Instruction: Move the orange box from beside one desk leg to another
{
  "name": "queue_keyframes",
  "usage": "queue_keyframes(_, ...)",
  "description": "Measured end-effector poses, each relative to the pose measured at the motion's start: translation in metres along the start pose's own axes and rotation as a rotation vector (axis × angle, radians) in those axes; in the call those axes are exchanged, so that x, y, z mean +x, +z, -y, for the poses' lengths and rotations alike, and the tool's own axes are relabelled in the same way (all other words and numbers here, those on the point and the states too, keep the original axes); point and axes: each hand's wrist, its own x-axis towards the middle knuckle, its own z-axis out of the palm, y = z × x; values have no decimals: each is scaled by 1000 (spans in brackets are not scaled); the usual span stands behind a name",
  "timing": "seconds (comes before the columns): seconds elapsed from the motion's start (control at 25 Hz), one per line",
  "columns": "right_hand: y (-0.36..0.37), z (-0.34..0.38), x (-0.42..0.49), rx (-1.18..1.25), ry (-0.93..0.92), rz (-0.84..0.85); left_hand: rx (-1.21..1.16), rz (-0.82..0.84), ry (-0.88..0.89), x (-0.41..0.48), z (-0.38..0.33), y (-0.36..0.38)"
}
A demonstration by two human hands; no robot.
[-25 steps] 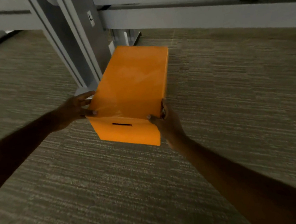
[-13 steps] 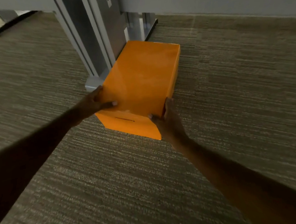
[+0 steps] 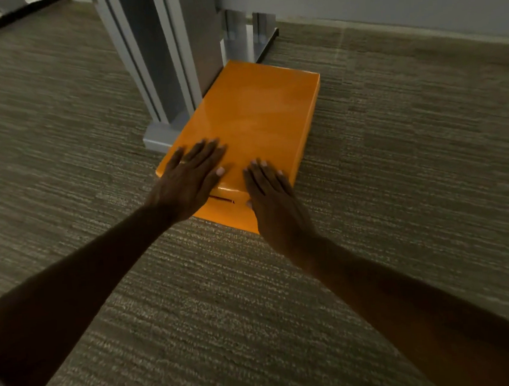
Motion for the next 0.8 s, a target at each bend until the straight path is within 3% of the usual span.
queue_keyframes(0.32, -11, -10, 12, -30, 5, 80, 107, 51, -15, 20, 4, 7)
queue_keyframes(0.44, -27, -1, -1, -28, 17, -74, 114, 60, -37, 19, -9, -6)
queue_keyframes(0.52, -37, 7, -16, -41, 25, -158, -18, -31, -106, 6, -26, -19)
queue_keyframes(0.6, -45, 12, -34, -36, 28, -123, -136, -82, -115, -17, -45, -30)
queue_keyframes(0.72, -61, 15, -63, 11, 81, -83, -49, -76, 21, -56, -68, -46)
queue_keyframes(0.8, -76, 21, -85, 0, 71, -85, -77, -39, -26, -76, -85, -59)
